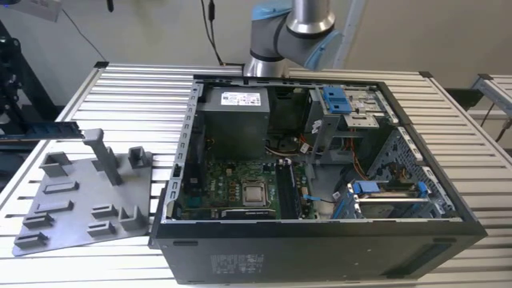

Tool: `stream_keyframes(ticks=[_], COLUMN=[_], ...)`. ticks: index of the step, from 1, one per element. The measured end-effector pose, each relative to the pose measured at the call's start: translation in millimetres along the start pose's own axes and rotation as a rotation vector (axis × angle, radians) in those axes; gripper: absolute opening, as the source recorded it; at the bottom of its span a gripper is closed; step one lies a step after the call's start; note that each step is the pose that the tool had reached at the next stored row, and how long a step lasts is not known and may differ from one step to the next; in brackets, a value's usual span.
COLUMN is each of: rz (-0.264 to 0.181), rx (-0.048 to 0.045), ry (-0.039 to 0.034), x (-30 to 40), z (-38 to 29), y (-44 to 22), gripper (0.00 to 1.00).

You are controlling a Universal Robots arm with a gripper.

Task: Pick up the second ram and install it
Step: 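Pick up the second ram and move it above second insertion slot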

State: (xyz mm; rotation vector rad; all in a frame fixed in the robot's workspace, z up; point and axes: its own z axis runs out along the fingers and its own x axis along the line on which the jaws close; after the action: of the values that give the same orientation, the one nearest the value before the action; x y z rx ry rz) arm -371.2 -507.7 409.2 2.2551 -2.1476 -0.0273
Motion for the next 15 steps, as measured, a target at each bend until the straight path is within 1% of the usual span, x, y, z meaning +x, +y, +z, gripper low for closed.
stream_keyframes(ticks=[8,15], rz=[0.0,0.0], rx=[0.0,0.0], ry=[0.0,0.0], x=[0.9,1.8], z=[-0.6,-1.2], y=[-17.8,-35.8], gripper=[0.14,0.14])
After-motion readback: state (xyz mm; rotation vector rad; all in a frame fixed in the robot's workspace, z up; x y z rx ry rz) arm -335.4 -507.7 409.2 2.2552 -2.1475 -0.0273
